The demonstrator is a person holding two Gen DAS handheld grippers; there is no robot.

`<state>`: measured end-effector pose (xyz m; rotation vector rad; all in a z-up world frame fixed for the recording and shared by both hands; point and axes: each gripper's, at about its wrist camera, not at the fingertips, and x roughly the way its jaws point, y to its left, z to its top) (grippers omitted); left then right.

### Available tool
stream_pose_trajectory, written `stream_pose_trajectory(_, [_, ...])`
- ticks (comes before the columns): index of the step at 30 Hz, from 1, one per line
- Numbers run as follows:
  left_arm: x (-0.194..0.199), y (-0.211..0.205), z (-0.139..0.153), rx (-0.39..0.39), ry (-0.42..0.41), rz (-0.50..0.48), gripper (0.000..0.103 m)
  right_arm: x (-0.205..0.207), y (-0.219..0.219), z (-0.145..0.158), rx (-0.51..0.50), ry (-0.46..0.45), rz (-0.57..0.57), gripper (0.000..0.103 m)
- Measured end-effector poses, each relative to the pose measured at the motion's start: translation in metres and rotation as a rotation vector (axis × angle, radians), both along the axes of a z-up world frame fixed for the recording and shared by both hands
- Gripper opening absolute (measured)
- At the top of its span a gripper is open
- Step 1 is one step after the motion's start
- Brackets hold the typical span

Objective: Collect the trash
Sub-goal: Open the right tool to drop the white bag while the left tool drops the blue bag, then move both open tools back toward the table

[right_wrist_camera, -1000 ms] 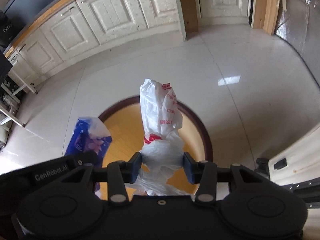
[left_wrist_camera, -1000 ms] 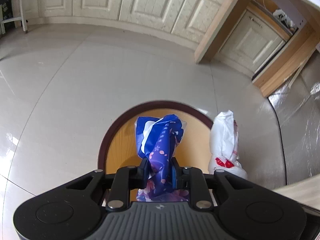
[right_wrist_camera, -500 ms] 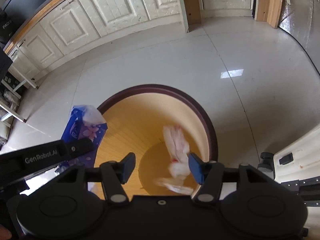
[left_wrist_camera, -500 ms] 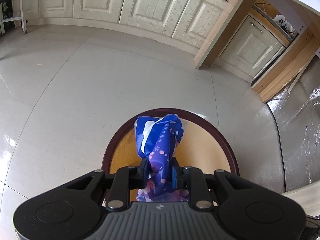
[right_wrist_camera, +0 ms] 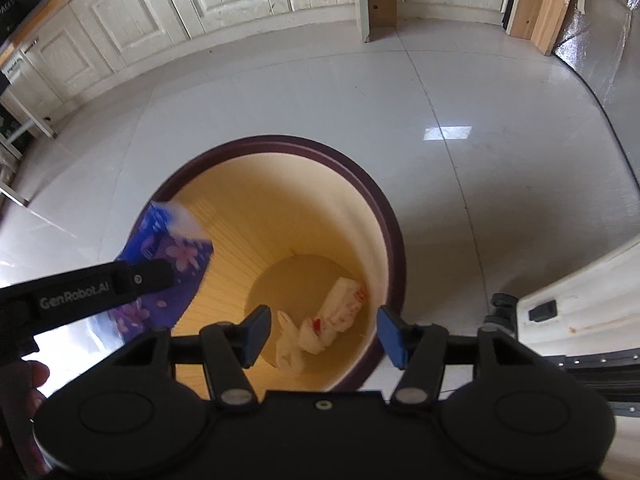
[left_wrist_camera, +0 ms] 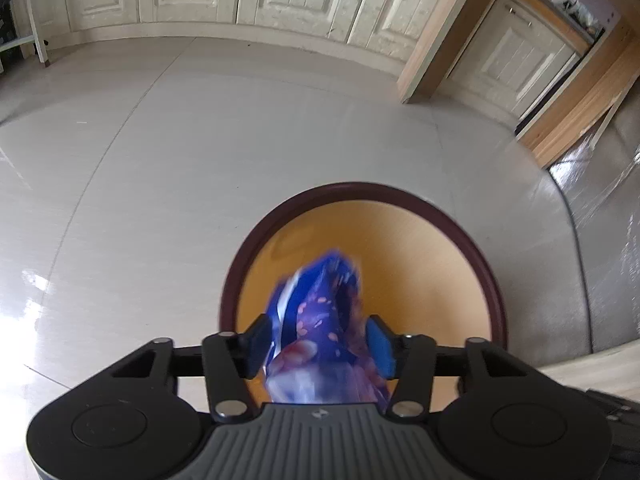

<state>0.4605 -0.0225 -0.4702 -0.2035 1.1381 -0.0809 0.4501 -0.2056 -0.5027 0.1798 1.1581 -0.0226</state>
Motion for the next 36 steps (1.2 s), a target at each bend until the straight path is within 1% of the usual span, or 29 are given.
stream_pose_trajectory(4, [0.001,0.003,-0.001,0.038,0.029,-0.002,0.067,0.001,-0.001,0.0,-0.016,0.007,0.005,0.059])
stream_pose_trajectory(7, [0.001,0.006,-0.002,0.056,0.041,-0.003,0.071,-0.001,0.004,0.0,-0.035,0.009,0.022,0.06])
stream_pose_trajectory(11, [0.001,0.009,-0.002,0.074,0.054,-0.013,0.076,-0.003,0.008,0.002,-0.063,0.015,0.042,0.06])
stream_pose_trajectory(14, [0.0,0.009,-0.002,0.091,0.06,-0.022,0.078,-0.005,0.009,0.006,-0.065,0.013,0.045,0.061])
stream_pose_trajectory(16, [-0.002,0.011,0.001,0.1,0.061,-0.024,0.083,-0.006,0.009,0.007,-0.068,0.014,0.046,0.061])
stream_pose_trajectory(20, [-0.007,0.013,0.005,0.116,0.061,-0.032,0.086,-0.006,0.009,0.009,-0.078,0.016,0.048,0.063])
stream_pose_trajectory(26, [-0.019,0.027,0.01,0.151,0.063,-0.017,0.097,-0.009,0.009,0.016,-0.096,0.011,0.048,0.069])
stream_pose_trajectory(28, [-0.023,0.03,0.012,0.156,0.065,-0.015,0.102,-0.01,0.009,0.018,-0.103,0.007,0.045,0.073])
stream_pose_trajectory(33, [-0.026,0.032,0.018,0.169,0.07,0.003,0.103,-0.014,0.008,0.026,-0.123,-0.008,0.039,0.082])
stream_pose_trajectory(36, [-0.03,0.031,0.019,0.179,0.074,-0.006,0.103,-0.018,0.005,0.03,-0.146,-0.017,0.031,0.087])
